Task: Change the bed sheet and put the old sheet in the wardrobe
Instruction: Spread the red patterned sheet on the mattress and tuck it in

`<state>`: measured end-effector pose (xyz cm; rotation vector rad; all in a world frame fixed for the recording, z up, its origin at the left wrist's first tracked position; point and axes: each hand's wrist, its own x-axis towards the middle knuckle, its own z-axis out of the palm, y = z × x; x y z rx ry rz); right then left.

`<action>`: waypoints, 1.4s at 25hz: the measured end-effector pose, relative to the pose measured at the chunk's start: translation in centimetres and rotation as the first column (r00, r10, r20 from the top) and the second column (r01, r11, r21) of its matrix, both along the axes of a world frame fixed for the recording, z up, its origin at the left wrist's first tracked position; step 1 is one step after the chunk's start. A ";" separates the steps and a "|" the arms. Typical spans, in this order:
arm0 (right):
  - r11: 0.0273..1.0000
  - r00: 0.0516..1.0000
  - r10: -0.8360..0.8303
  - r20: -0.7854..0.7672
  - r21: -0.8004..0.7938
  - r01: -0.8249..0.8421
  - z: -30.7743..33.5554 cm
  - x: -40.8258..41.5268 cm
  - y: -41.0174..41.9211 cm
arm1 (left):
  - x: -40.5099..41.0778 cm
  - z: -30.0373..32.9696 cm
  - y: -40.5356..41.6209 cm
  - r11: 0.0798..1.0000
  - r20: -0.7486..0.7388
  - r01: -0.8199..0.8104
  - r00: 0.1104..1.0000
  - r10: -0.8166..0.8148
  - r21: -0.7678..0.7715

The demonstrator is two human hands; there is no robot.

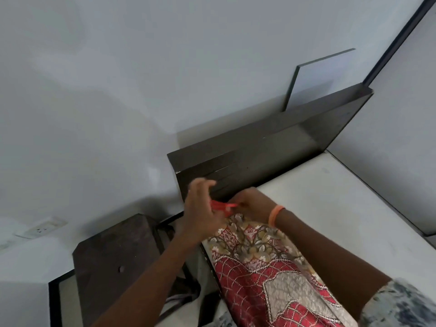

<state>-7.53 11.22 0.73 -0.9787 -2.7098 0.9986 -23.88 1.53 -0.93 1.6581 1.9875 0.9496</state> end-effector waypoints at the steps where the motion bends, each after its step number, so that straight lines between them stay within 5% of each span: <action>1: 0.996 0.998 0.068 0.018 0.053 -0.069 -0.5 -0.4 -0.9 | 0.6 0.7 0.3 0.984 -0.034 0.181 0.983 -0.181 -0.003; 3: 0.985 0.995 0.098 0.033 0.138 -0.102 -0.9 0.1 -1.9 | 1.4 1.3 1.1 0.877 0.103 0.434 0.901 -0.422 -0.206; 5: 0.977 1.000 0.023 -0.020 0.210 -0.019 -0.3 1.4 -1.9 | 2.0 0.8 1.6 0.832 0.187 0.463 0.886 -0.424 -0.306; 9: 0.969 0.968 -0.248 -0.048 -0.004 0.248 -0.9 6.5 -1.4 | 3.1 2.0 2.3 0.833 -0.053 0.471 0.861 -0.506 -0.291; 11: 0.976 0.967 -0.204 0.155 -0.040 0.212 -2.7 9.6 -1.4 | 2.9 2.9 2.5 0.859 -0.126 0.451 0.863 -0.489 -0.242; 14: 0.922 0.837 -0.311 0.450 -0.069 0.380 -6.2 14.8 -1.7 | 2.2 3.7 2.8 0.882 -0.135 0.438 0.877 -0.462 -0.173; 19: 0.899 0.632 -0.417 0.653 0.195 0.392 -7.9 19.3 -2.1 | 0.5 2.8 1.8 0.947 -0.157 0.301 0.936 -0.316 -0.116; 21: 0.803 0.614 -0.591 0.523 0.307 0.511 -5.7 19.8 0.2 | -0.3 1.8 1.2 0.967 -0.198 0.180 0.956 -0.216 -0.182; 23: 0.604 0.582 -0.792 0.181 0.369 0.707 -2.4 19.0 3.7 | -0.7 0.7 0.8 0.968 -0.246 0.030 0.965 -0.093 -0.249; 25: 0.524 0.591 -0.805 -0.049 0.407 0.748 1.5 16.5 6.0 | -0.5 0.2 1.3 0.953 -0.301 -0.081 0.954 -0.011 -0.293; 30: 0.724 0.839 -0.505 -0.203 0.429 0.540 5.2 10.2 4.8 | 2.6 1.7 2.7 0.942 -0.316 -0.054 0.947 -0.057 -0.331; 35: 0.810 0.962 -0.250 -0.107 0.521 0.269 5.8 9.4 0.4 | 9.6 3.6 4.9 0.952 0.173 0.285 0.949 -0.264 -0.109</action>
